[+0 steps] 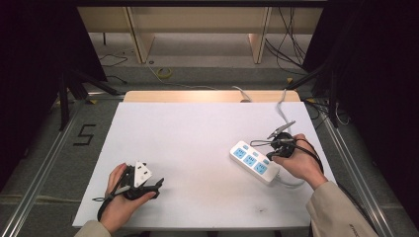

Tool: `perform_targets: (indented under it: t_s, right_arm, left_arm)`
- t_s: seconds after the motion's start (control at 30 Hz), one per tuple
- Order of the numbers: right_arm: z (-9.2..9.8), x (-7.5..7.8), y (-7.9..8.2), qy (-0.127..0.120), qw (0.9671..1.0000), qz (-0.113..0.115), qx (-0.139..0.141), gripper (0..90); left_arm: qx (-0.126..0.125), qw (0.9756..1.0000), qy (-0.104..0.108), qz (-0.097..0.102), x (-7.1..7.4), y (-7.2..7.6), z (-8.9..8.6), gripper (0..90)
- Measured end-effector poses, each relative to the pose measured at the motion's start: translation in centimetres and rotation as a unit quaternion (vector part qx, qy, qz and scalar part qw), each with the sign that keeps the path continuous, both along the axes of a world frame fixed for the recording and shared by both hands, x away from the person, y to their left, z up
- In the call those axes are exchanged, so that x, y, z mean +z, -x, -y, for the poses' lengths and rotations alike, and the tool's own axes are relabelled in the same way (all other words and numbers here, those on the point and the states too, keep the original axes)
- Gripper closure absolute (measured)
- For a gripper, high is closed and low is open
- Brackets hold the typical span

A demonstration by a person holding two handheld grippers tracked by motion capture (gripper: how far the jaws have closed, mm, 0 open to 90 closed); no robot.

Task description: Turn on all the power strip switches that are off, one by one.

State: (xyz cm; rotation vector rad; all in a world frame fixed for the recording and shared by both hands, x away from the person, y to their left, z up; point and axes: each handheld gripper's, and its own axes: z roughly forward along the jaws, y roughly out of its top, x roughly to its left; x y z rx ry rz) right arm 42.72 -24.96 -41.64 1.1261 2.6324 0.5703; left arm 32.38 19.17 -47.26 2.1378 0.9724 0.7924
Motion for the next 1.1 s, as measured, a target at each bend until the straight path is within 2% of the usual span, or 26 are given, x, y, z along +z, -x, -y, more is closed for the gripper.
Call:
perform_targets:
  t_s: [1.1]
  right_arm:
    - [-1.4, -1.0, -1.4, 0.024, 0.9989, -0.040, 0.006, 90.0]
  left_arm:
    - [-0.002, 1.0000, -0.002, 0.001, 0.0, 0.0, 0.0, 23.0]
